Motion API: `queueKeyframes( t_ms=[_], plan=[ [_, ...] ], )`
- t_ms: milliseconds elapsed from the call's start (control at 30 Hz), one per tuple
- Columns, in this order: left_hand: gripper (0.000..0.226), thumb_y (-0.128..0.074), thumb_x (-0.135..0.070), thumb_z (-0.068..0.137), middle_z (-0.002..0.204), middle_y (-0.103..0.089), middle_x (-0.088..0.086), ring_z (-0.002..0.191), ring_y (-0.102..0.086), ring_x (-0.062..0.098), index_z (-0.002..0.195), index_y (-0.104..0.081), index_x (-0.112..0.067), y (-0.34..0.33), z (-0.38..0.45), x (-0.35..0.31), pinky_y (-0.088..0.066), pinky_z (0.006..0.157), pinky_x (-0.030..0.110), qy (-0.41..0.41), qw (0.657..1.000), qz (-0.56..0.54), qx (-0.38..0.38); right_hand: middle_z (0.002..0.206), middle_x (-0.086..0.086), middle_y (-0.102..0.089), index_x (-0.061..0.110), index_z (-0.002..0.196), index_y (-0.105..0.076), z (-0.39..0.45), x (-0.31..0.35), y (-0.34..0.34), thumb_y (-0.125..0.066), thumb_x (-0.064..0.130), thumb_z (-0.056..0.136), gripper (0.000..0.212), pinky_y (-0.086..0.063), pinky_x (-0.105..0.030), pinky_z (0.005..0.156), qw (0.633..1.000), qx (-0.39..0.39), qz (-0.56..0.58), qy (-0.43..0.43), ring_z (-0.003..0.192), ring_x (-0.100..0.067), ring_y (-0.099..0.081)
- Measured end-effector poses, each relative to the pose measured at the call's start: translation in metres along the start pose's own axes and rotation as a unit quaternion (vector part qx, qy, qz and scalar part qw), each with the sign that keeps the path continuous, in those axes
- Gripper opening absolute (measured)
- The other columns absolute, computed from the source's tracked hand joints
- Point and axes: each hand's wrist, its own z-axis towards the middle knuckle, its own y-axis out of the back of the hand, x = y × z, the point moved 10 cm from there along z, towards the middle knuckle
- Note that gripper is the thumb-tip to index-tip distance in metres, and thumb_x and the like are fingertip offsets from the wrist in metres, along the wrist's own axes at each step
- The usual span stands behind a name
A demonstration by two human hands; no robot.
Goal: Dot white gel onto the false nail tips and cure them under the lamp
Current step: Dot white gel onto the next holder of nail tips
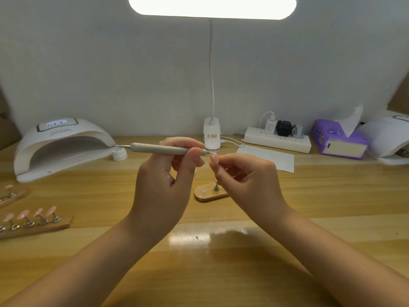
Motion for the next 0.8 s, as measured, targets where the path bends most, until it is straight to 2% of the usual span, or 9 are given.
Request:
queueKeyframes(
  t_ms=[167, 633, 800],
  plan=[
    [0.01, -0.05, -0.035, 0.093, 0.085, -0.066, -0.01, 0.079, -0.065, 0.01, 0.097, -0.059, -0.032, -0.001, -0.0014, 0.0008, -0.054, 0.066, 0.024, 0.003, 1.0, -0.001, 0.003, 0.075, 0.015, -0.065, 0.016, 0.095, -0.074, 0.0007, 0.0007, 0.0009, -0.066, 0.02, 0.089, 0.011, -0.055, -0.03, 0.061, 1.0, -0.002, -0.002, 0.003, 0.068, -0.007, -0.065],
    [0.01, -0.05, -0.033, 0.094, 0.079, -0.065, -0.006, 0.078, -0.065, 0.008, 0.095, -0.06, -0.029, -0.0034, -0.0014, 0.0048, -0.052, 0.067, 0.018, 0.006, 1.0, 0.0, 0.009, 0.075, 0.016, -0.065, 0.016, 0.095, -0.075, 0.0003, 0.0031, 0.0004, -0.066, 0.02, 0.089, 0.011, -0.055, -0.03, 0.062, 1.0, 0.0, 0.005, 0.004, 0.068, -0.007, -0.065],
    [0.008, -0.053, -0.025, 0.095, 0.078, -0.065, -0.009, 0.077, -0.065, 0.007, 0.094, -0.059, -0.03, -0.0029, -0.0019, 0.0062, -0.051, 0.066, 0.017, 0.011, 1.0, 0.008, 0.005, 0.075, 0.015, -0.065, 0.015, 0.095, -0.075, 0.0005, 0.0037, 0.0006, -0.067, 0.02, 0.089, 0.011, -0.055, -0.029, 0.062, 1.0, 0.001, 0.004, 0.005, 0.067, -0.007, -0.065]
  ],
)
